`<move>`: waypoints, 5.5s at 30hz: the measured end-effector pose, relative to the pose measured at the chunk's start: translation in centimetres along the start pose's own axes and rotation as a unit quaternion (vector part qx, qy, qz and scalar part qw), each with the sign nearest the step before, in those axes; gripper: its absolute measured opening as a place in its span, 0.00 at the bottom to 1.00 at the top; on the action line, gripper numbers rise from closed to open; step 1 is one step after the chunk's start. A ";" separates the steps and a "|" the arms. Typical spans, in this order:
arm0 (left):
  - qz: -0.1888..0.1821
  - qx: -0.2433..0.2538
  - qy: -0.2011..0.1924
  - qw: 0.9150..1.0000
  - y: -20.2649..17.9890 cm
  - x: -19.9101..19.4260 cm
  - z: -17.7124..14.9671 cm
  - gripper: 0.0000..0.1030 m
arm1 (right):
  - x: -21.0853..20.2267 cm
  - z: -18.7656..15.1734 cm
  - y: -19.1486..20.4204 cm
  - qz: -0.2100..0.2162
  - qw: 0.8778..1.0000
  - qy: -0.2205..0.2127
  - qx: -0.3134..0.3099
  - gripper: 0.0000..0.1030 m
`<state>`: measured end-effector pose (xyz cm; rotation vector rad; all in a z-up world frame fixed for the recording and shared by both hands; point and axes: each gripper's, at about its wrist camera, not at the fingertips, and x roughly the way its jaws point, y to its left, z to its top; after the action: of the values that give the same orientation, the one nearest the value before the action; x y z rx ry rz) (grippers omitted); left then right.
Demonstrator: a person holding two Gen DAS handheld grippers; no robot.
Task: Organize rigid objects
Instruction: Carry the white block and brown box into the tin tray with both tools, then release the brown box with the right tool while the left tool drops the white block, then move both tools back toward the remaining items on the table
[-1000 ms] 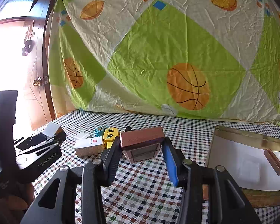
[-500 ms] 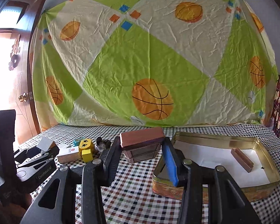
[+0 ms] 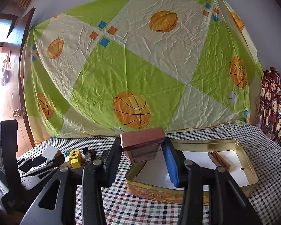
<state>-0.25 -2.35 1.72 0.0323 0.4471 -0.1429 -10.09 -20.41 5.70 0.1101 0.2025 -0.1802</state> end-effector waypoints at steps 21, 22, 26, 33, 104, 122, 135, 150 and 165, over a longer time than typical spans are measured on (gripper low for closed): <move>-0.067 0.044 -0.014 0.997 -8.1 -0.4 1.6 0.42 | -1.9 1.1 -8.7 -0.077 0.996 -0.017 0.032 0.45; -0.070 0.044 -0.014 0.996 -8.4 -0.5 1.6 0.42 | -2.0 1.1 -9.0 -0.079 0.996 -0.017 0.033 0.45; -0.082 0.047 -0.013 0.995 -9.7 -0.3 1.7 0.42 | -2.4 1.1 -10.7 -0.092 0.995 -0.019 0.041 0.45; -0.107 0.061 -0.013 0.992 -12.5 -0.1 1.7 0.42 | -2.2 1.4 -13.6 -0.121 0.992 -0.015 0.046 0.45; -0.090 0.067 0.010 0.994 -15.7 7.6 1.8 0.99 | 6.8 -0.7 -13.5 -0.178 0.983 -0.006 0.042 0.90; -0.037 0.007 -0.069 0.997 -10.6 5.0 1.5 0.99 | 3.2 -0.2 -13.1 -0.227 0.967 -0.115 0.025 0.90; 0.003 0.030 -0.080 0.996 -5.9 3.7 1.3 0.99 | 2.0 -0.2 -11.6 -0.242 0.960 -0.142 0.011 0.90; 0.028 0.033 -0.075 0.996 0.4 4.7 1.7 0.99 | 4.8 -1.5 -8.3 -0.199 0.974 -0.052 0.091 0.90; 0.042 0.032 -0.054 0.997 7.5 7.0 2.0 0.99 | 8.8 -2.4 3.7 -0.089 0.994 -0.007 0.054 0.90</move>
<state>7.95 4.01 0.49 0.1059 0.3318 -0.0750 -1.33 -17.93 1.86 0.1985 0.1888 -0.3705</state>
